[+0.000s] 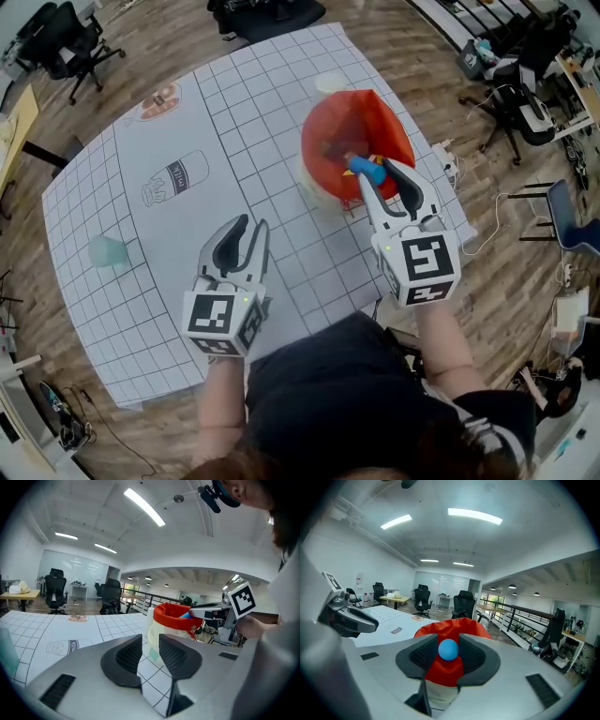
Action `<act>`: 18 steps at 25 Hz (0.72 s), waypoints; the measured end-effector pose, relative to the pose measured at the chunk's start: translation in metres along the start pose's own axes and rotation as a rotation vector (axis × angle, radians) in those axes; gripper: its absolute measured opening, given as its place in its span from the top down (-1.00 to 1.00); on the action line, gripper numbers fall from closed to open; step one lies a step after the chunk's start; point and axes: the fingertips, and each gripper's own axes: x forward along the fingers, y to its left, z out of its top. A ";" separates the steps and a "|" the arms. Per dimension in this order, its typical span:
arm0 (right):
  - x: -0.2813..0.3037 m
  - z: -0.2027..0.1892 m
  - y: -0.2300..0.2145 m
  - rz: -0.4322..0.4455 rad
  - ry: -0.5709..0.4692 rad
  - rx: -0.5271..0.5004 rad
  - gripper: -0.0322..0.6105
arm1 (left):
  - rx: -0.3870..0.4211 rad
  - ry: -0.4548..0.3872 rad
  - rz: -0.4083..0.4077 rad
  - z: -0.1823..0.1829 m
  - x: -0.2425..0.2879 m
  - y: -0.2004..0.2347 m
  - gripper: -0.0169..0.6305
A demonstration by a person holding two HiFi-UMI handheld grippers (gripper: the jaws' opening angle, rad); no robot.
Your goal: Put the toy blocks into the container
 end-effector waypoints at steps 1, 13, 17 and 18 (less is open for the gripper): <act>0.001 -0.001 -0.002 -0.008 0.002 0.001 0.42 | 0.000 0.003 0.002 -0.001 0.001 0.001 0.57; -0.006 -0.008 0.005 0.012 0.001 0.057 0.43 | 0.015 0.014 0.000 -0.003 -0.003 0.001 0.57; -0.015 -0.007 0.014 0.022 -0.004 0.079 0.43 | 0.023 -0.004 0.009 0.003 -0.011 0.004 0.57; -0.017 -0.007 0.017 0.024 -0.008 0.089 0.44 | 0.025 -0.009 0.014 0.005 -0.014 0.006 0.57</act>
